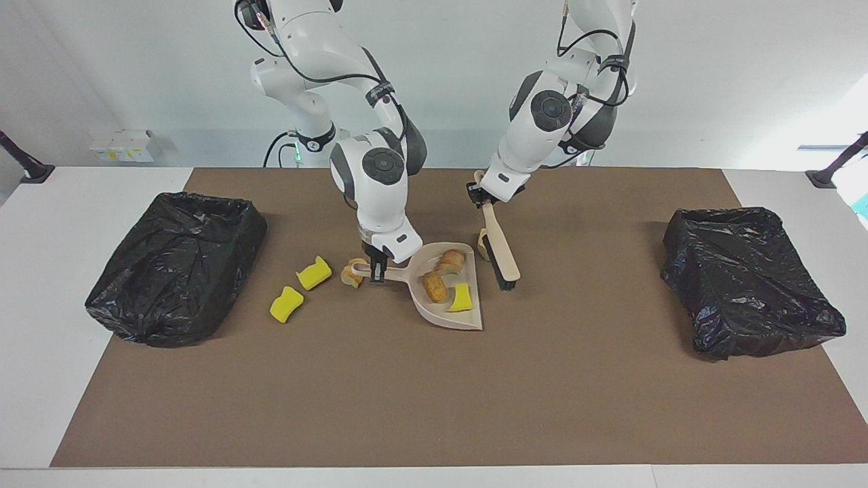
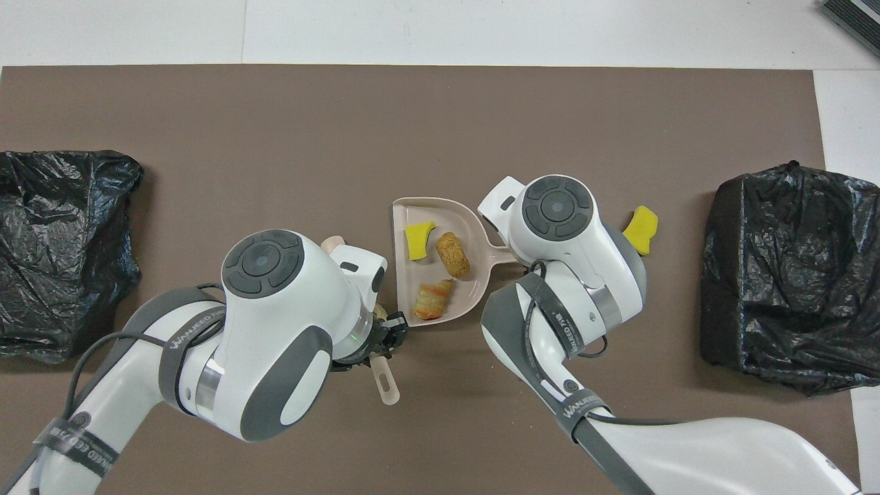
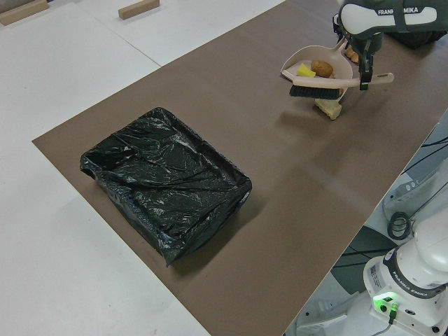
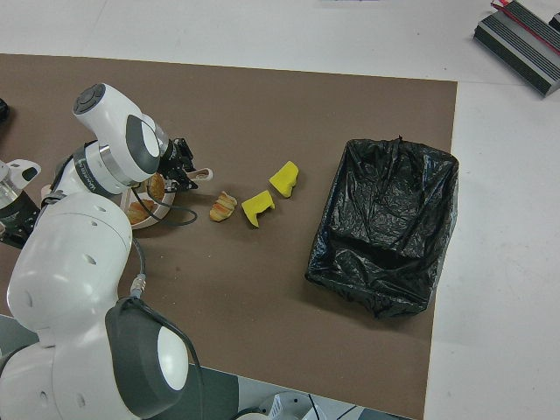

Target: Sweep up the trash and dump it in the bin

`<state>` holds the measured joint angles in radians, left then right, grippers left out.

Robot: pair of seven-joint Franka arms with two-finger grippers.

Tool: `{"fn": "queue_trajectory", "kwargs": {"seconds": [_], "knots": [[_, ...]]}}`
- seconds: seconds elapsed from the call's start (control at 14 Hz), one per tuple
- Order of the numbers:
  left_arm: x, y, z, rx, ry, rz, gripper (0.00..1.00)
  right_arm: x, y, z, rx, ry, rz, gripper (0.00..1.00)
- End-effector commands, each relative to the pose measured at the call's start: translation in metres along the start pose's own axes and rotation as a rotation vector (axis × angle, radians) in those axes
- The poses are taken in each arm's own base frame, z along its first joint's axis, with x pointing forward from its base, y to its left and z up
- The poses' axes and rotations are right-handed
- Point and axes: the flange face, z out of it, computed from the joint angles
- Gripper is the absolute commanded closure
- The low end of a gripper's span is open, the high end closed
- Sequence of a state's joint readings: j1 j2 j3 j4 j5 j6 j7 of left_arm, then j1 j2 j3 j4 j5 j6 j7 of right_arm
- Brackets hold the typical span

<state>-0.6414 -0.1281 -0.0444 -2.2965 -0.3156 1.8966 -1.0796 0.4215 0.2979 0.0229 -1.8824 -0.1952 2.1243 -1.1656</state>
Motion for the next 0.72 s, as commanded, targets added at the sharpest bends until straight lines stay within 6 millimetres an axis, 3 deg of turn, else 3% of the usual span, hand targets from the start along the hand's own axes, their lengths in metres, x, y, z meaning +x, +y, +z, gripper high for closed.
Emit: {"fn": "queue_trajectory", "kwargs": {"seconds": [0.0, 0.21, 0.5, 0.64], "knots": [[-0.025, -0.006, 0.029, -0.068, 0.061, 0.052, 1.0, -0.006, -0.014, 0.002, 0.007, -0.034, -0.052, 1.0], [-0.025, 0.015, 0.049, -0.094, 0.104, 0.26, 1.0, -0.006, -0.014, 0.002, 0.005, -0.032, -0.044, 1.0], [-0.026, 0.035, 0.037, -0.125, 0.124, 0.532, 1.0, -0.007, -0.014, 0.004, 0.009, -0.033, -0.043, 1.0], [-0.039, 0.052, 0.031, -0.145, 0.123, 0.641, 1.0, -0.007, -0.013, 0.003, 0.003, -0.029, -0.035, 1.0]]}}
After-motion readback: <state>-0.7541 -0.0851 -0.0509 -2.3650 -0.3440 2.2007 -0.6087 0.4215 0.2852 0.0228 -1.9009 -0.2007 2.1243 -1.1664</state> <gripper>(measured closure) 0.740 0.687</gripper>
